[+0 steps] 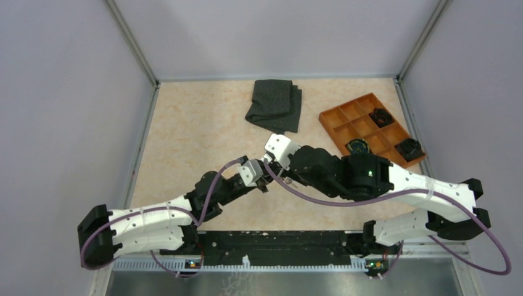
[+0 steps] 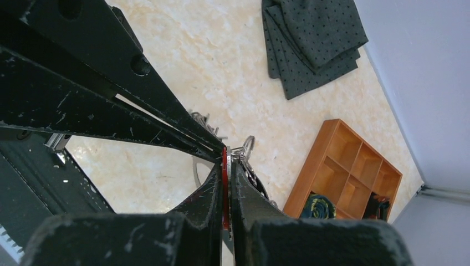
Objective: Remove the keys from the keyring
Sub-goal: Remove the key from the keyring.
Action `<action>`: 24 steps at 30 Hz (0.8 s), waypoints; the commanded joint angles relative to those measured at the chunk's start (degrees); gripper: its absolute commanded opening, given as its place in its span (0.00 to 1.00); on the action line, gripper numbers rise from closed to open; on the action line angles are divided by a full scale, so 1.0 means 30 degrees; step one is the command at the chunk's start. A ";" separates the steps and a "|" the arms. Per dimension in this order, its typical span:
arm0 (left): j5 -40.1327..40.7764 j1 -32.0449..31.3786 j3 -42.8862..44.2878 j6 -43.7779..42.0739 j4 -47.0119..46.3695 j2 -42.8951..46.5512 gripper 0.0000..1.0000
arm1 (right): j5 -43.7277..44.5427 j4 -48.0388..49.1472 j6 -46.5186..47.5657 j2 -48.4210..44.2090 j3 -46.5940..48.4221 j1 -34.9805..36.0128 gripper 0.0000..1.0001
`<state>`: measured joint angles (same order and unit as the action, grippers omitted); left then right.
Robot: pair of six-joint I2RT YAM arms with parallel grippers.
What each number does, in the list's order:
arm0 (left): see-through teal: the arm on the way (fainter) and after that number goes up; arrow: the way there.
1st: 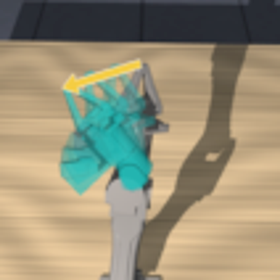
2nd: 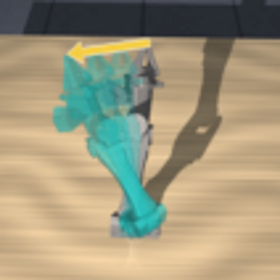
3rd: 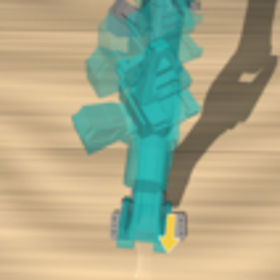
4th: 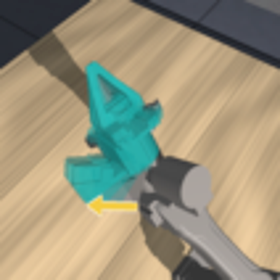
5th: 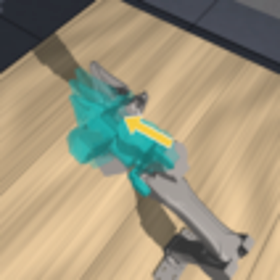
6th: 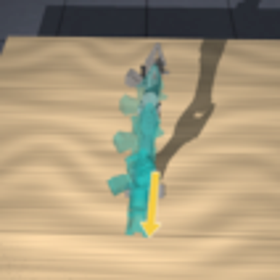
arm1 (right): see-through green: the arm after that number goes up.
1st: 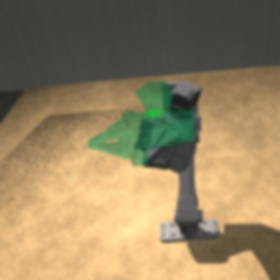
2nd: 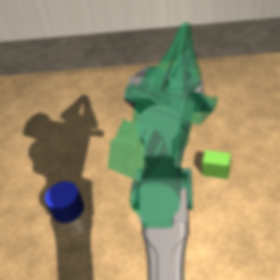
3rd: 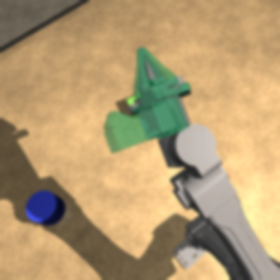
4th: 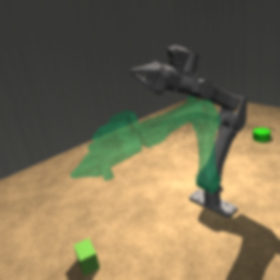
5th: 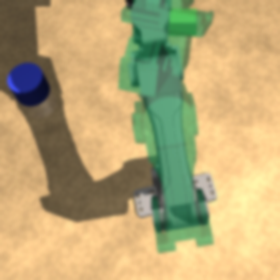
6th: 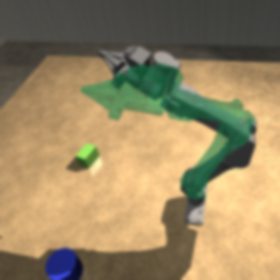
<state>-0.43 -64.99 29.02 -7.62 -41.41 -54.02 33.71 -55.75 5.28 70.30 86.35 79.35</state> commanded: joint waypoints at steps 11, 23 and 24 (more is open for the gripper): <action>-0.2019 0.0013 0.0753 -0.1862 0.1804 0.1011 0.00 | 0.3028 -0.2431 -0.0510 -0.0031 0.1281 0.0008 0.00; -0.2136 -0.0016 0.1138 -0.2490 0.4356 0.1787 0.00 | 0.1460 -0.1156 -0.0938 -0.0185 -0.1235 -0.0354 0.00; -0.1662 -0.0001 0.1087 -0.2272 0.4485 0.1755 0.00 | 0.1398 -0.0859 -0.1074 -0.0214 -0.1465 -0.0538 0.00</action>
<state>-7.57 -64.93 29.26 -14.46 -26.61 -50.06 38.79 -62.08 3.73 70.63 83.79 79.26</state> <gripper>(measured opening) 0.006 0.020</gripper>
